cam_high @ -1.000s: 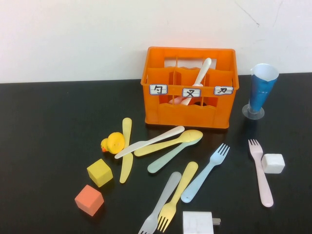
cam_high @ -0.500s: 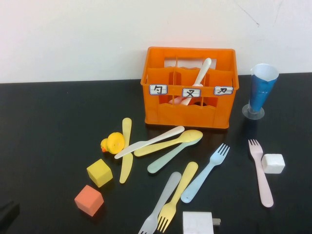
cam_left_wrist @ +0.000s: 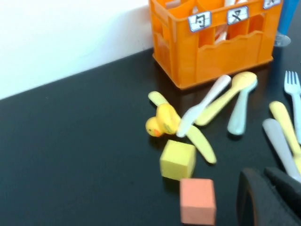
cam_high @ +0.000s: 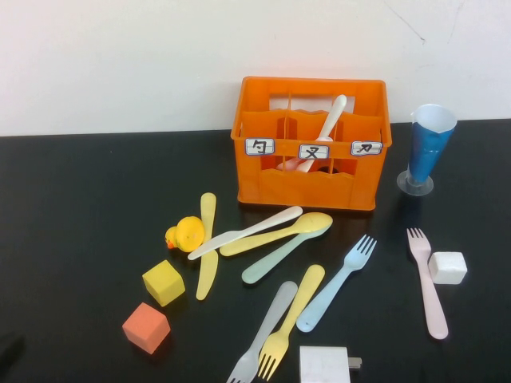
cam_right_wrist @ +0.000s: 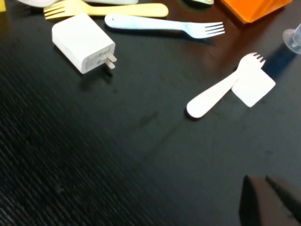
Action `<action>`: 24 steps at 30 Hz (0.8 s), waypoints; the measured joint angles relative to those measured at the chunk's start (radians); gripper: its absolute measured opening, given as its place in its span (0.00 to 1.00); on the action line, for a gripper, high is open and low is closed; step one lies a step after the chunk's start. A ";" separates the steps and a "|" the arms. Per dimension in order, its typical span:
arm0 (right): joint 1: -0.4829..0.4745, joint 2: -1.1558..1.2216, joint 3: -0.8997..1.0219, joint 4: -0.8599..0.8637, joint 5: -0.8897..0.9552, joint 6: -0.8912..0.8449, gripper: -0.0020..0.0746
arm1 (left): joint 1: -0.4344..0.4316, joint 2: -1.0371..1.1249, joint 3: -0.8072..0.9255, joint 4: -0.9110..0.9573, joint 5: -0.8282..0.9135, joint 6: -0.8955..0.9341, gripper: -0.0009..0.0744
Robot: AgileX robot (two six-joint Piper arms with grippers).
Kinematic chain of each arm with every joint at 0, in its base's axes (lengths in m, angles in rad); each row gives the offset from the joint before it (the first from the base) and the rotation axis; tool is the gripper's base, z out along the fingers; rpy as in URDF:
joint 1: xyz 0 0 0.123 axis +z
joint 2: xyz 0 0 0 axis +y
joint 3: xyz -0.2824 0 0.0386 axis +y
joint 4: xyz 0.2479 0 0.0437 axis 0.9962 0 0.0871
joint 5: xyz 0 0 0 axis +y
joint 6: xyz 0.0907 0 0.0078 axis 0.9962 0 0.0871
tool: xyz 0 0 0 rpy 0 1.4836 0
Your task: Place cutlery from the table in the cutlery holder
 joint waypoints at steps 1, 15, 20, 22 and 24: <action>0.000 0.000 0.000 0.000 0.000 0.000 0.02 | 0.022 -0.012 0.004 0.000 -0.008 0.000 0.01; 0.000 0.000 0.000 0.002 0.001 0.002 0.02 | 0.527 -0.226 0.323 -0.178 -0.420 0.104 0.01; 0.000 0.000 0.000 0.005 0.004 0.002 0.02 | 0.576 -0.236 0.426 -0.222 -0.400 0.112 0.01; 0.000 0.000 0.000 0.006 0.006 0.002 0.02 | 0.578 -0.236 0.431 -0.234 -0.371 0.112 0.01; 0.000 0.000 0.000 0.006 0.009 0.002 0.02 | 0.580 -0.237 0.433 -0.241 -0.315 0.112 0.01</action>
